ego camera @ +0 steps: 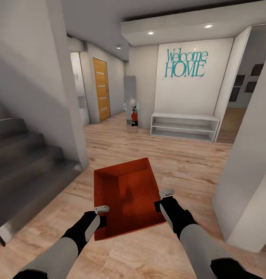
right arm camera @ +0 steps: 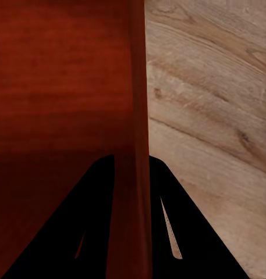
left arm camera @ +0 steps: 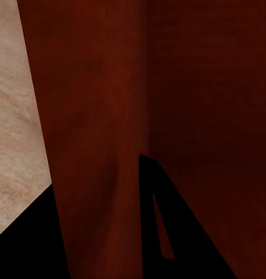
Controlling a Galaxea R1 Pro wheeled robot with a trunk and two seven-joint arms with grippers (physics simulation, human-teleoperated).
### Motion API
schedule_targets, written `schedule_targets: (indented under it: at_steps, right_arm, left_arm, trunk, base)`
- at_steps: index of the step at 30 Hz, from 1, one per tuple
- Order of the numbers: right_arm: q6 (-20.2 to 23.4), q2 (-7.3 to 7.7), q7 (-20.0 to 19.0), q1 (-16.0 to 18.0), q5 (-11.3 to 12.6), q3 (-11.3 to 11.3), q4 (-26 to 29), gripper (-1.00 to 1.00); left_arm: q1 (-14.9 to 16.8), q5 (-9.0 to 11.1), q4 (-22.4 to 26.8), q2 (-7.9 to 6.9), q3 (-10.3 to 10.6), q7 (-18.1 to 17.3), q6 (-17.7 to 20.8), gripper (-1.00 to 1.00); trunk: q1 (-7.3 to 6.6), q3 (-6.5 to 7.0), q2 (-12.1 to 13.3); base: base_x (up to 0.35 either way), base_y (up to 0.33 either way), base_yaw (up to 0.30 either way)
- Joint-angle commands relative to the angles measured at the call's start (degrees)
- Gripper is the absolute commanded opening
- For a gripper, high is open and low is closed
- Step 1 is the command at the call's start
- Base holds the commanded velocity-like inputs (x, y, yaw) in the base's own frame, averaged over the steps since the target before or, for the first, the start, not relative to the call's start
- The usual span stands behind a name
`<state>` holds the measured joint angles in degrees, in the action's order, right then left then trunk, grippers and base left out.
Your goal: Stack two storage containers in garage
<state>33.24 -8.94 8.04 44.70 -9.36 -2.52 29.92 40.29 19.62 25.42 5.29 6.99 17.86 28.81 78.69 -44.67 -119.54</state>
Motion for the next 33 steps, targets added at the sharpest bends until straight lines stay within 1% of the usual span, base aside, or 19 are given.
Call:
schedule_targets:
  at_steps: [1,33]
  right_arm:
    - [-0.3,0.06,-1.01,0.07,5.14,0.24,0.14,-1.0]
    - [-0.28,0.06,-1.01,0.09,5.14,0.24,0.14,-1.0]
  left_arm:
    - [-0.04,0.77,-0.02,-0.37,-0.31,-0.01,-0.07,-1.0]
    - [-0.04,0.77,-0.02,-0.37,-0.31,-0.01,-0.07,-1.0]
  trunk:
    - [0.0,0.0,0.0]
    - [0.0,0.0,0.0]
  base:
    - [0.336,0.0,0.0]
    - [0.336,0.0,0.0]
